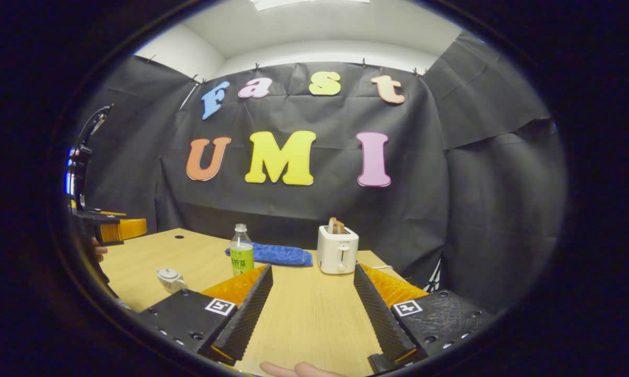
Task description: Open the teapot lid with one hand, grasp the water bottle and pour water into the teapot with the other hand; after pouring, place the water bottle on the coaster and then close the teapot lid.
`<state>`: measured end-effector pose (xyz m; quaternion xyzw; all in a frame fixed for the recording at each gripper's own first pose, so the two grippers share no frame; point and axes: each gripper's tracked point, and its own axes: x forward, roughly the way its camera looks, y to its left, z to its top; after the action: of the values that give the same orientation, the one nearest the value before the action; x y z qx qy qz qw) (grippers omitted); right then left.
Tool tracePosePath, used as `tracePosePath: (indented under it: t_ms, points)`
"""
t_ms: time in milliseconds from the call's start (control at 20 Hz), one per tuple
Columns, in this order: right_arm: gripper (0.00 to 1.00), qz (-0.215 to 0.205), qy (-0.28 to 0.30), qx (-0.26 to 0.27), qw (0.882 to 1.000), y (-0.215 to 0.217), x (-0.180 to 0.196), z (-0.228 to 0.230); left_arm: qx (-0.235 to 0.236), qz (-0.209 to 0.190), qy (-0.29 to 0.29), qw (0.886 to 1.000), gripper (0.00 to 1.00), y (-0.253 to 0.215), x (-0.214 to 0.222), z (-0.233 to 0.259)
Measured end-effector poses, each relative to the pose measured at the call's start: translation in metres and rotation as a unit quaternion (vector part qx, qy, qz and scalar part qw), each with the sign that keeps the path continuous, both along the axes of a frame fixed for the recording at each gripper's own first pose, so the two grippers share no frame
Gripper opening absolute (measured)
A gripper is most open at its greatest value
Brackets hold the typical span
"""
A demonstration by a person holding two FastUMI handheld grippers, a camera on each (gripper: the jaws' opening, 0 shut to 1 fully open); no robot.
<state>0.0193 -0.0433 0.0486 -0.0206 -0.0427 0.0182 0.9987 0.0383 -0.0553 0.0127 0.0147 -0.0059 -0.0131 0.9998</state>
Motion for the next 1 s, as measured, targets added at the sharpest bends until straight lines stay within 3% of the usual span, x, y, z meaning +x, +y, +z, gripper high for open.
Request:
tracePosePath:
  t_ms: [300,550,1000]
  points:
    - [0.94,-0.028,0.029,0.027,0.999,-0.013,-0.005,-0.009,0.021,-0.001,-0.036,0.999,0.97,-0.020,-0.019,0.022]
    - [0.94,-0.041,0.022,0.020,0.999,-0.007,-0.015,-0.007,0.036,-0.018,-0.045,0.998,0.97,-0.025,-0.027,0.024]
    - [0.94,-0.014,0.023,0.008,1.000,0.025,-0.019,-0.013,0.005,-0.010,-0.044,0.999,0.95,0.001,-0.038,0.022]
